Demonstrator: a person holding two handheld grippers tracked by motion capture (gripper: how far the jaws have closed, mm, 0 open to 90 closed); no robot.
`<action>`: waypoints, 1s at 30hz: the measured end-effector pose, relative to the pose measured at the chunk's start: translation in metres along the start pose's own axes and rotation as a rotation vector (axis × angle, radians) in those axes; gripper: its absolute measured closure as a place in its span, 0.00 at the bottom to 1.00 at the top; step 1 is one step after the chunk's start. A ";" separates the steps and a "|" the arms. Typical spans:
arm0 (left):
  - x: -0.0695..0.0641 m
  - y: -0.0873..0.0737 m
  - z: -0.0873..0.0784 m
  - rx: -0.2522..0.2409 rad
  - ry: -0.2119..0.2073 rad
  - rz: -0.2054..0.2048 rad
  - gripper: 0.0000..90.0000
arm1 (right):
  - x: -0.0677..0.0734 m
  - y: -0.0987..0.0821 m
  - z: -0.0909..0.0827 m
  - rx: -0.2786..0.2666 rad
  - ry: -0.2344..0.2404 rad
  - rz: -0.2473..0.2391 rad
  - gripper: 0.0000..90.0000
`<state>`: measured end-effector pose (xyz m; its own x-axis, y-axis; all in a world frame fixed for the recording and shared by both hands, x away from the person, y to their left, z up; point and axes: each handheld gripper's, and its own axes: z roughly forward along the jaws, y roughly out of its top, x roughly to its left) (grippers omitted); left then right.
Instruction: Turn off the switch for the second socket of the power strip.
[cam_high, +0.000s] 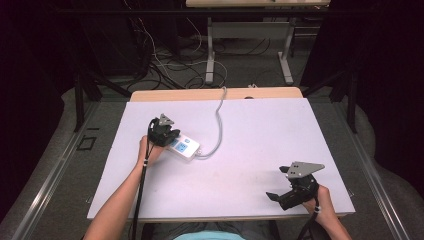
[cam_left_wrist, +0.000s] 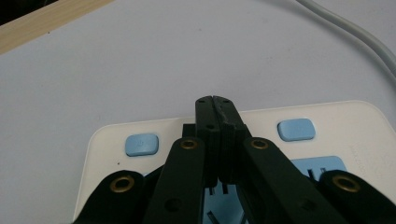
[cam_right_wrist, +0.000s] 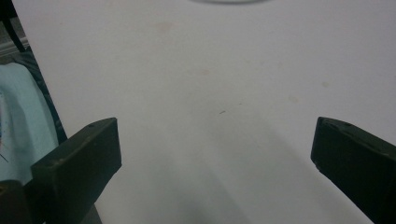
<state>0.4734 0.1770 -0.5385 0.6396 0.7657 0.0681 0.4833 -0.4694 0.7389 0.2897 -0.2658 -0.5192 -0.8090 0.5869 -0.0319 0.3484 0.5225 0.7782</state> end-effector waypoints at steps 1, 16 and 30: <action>0.001 0.000 0.000 -0.003 0.003 -0.001 1.00 | 0.000 0.000 0.001 -0.010 -0.003 -0.002 0.01; 0.003 -0.002 0.001 -0.018 -0.026 -0.002 1.00 | 0.000 0.000 0.001 -0.005 -0.006 -0.003 0.01; 0.004 -0.003 0.001 -0.017 -0.031 0.006 1.00 | 0.001 0.000 0.001 -0.002 -0.004 0.001 0.01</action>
<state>0.4746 0.1808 -0.5409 0.6608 0.7487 0.0521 0.4693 -0.4663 0.7499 0.2898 -0.2647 -0.5200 -0.8064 0.5904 -0.0335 0.3485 0.5203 0.7797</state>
